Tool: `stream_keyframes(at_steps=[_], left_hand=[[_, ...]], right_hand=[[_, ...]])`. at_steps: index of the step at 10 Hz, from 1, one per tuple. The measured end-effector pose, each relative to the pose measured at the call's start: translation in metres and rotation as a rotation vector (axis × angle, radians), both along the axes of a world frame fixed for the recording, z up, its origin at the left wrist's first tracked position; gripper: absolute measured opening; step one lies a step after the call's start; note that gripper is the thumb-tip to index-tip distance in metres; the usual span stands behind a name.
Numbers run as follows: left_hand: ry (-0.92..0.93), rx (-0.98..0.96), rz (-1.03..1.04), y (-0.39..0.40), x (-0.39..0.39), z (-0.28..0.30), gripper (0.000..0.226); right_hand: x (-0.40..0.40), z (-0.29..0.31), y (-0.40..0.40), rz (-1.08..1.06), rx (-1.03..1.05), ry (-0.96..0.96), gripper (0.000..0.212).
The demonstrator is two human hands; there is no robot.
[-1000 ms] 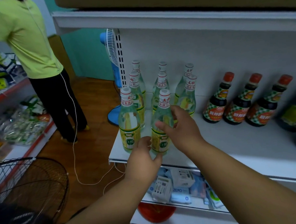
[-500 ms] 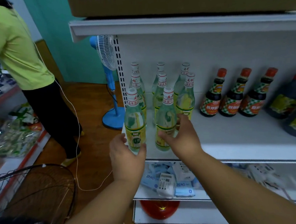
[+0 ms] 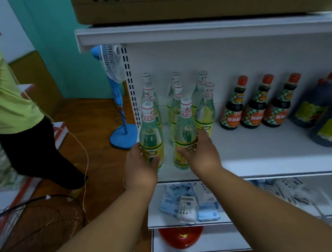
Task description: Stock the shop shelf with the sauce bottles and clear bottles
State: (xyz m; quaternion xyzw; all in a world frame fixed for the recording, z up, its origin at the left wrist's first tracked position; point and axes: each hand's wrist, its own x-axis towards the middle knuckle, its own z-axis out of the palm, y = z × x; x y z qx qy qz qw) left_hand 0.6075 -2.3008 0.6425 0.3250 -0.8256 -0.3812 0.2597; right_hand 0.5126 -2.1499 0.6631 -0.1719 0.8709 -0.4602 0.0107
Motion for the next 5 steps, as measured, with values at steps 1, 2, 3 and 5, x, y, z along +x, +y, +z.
stream_keyframes(at_steps=[1, 2, 3, 5], left_hand=[[-0.004, -0.013, -0.02, -0.002, 0.0, -0.002, 0.054], [-0.017, -0.024, -0.041, -0.002, -0.001, 0.002, 0.058], [-0.044, 0.042, -0.044, -0.002, 0.003, 0.005, 0.073], [-0.1, 0.019, 0.014, 0.037, 0.041, 0.013, 0.058]], right_hand=[[0.002, 0.001, -0.002, -0.013, 0.004, -0.014, 0.067], [0.004, 0.003, -0.003, -0.011, 0.006, -0.031, 0.071], [0.014, 0.008, 0.004, -0.025, 0.018, -0.051, 0.08], [0.045, 0.018, 0.027, -0.131, 0.063, 0.015, 0.08]])
